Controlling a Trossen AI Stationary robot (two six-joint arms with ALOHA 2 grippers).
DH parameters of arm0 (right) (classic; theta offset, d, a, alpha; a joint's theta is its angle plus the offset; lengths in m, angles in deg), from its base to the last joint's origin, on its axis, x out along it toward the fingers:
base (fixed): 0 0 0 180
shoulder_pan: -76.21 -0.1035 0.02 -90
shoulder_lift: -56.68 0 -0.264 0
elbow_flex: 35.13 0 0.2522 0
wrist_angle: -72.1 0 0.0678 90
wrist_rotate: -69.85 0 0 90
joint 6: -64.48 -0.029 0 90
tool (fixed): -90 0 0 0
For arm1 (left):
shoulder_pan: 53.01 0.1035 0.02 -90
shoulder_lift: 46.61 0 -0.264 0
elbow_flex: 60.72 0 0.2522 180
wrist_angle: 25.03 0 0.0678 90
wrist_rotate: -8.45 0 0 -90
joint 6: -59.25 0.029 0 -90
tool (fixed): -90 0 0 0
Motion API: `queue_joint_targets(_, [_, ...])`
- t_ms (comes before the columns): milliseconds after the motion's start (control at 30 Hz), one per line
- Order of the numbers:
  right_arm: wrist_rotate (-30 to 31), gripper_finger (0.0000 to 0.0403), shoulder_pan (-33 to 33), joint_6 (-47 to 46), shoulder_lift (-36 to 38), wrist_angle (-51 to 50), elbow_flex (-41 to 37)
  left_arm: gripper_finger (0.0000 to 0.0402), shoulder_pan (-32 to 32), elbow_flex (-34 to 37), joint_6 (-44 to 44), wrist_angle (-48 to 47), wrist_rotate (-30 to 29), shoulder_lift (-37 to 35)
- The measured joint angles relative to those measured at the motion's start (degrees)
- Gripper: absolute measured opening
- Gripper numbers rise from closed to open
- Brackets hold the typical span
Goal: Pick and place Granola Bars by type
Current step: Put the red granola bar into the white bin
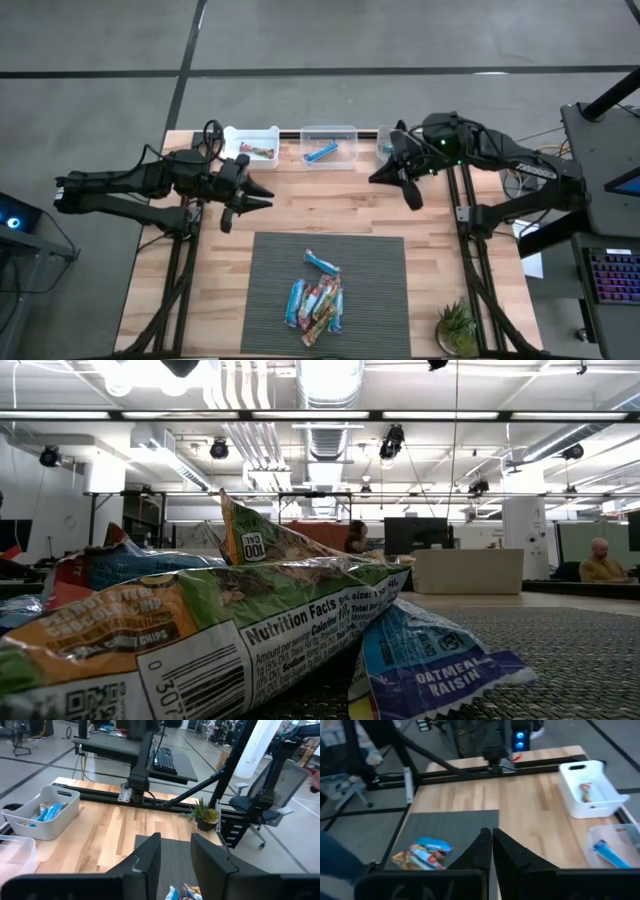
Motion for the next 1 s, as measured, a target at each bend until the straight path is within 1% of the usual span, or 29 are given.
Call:
queue_joint_targets(133, [0.4,0.0008,-2.9,-0.6,0.6,0.7,0.0,0.0094,0.0,0.0,1.0,0.0,0.0,0.0])
queue_joint_targets(333, [8.2,0.0008,-8.0,-2.1,3.3,2.2,0.0,0.0094,0.0,0.0,1.6,-0.1,0.0,0.7])
queue_joint_targets(400, [9.8,0.0008,-9.7,-3.0,4.5,2.2,-0.1,0.0094,0.0,0.0,1.8,-0.1,0.0,1.2])
queue_joint_targets(533, [10.3,0.0008,-13.1,-3.6,6.4,1.6,-0.4,0.0094,0.0,0.0,2.3,-0.1,0.0,2.7])
queue_joint_targets(633, [10.3,0.0008,-15.2,-5.4,6.9,-1.2,-0.5,0.0094,0.0,0.0,3.5,-0.1,0.0,3.6])
queue_joint_targets(800, [10.6,0.0008,-17.1,-7.2,8.1,-3.6,-0.6,0.0094,0.0,-0.3,4.3,-0.3,0.0,5.0])
queue_joint_targets(900, [10.7,0.0008,-17.2,-7.9,8.6,-3.7,-0.6,0.0094,0.0,-2.5,6.1,-0.8,0.0,6.5])
queue_joint_targets(1000, [11.1,0.0008,-17.2,-7.9,9.4,-3.9,-0.5,0.0094,0.0,-6.5,9.1,-4.1,0.0,8.9])
